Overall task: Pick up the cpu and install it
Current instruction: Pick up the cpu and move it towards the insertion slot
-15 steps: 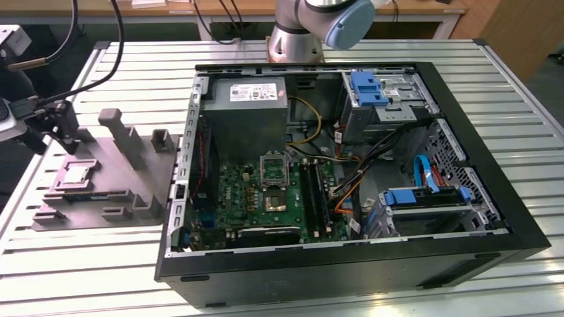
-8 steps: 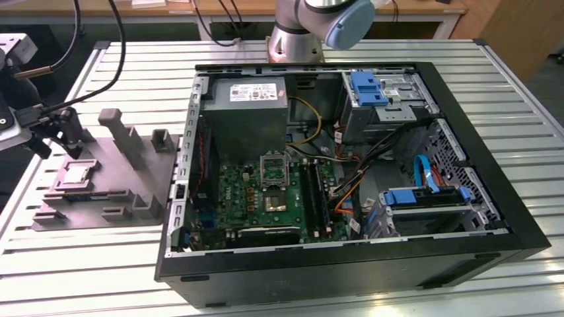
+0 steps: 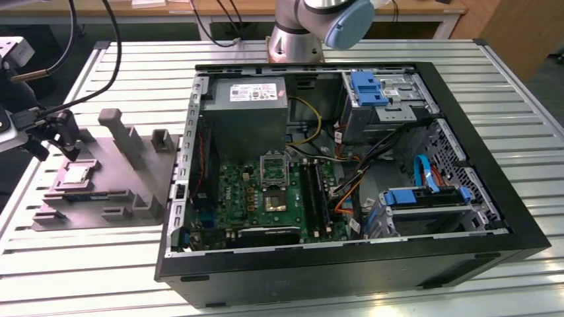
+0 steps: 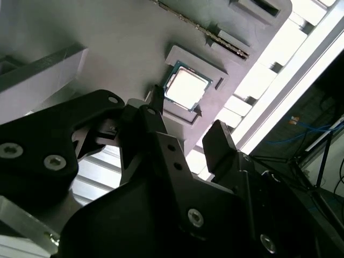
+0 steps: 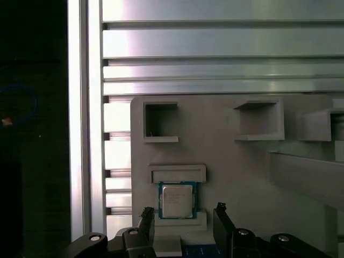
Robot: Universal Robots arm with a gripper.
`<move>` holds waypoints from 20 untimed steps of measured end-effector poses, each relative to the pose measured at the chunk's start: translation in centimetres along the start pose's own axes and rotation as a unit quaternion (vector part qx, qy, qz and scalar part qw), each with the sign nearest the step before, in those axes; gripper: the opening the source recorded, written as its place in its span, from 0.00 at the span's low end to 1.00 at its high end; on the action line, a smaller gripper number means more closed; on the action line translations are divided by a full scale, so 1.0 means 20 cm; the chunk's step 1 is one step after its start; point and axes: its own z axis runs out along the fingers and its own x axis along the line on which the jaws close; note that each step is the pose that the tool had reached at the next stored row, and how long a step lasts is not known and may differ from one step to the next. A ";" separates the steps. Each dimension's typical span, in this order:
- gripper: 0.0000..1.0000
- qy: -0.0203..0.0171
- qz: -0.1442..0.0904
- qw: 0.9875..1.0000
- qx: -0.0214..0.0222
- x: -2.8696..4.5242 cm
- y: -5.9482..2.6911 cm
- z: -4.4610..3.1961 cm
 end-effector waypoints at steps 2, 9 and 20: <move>0.56 0.000 0.000 1.000 0.000 0.001 0.000 0.000; 0.56 0.000 0.000 1.000 0.000 0.003 0.000 0.002; 0.56 0.000 0.001 1.000 0.000 0.004 -0.003 0.064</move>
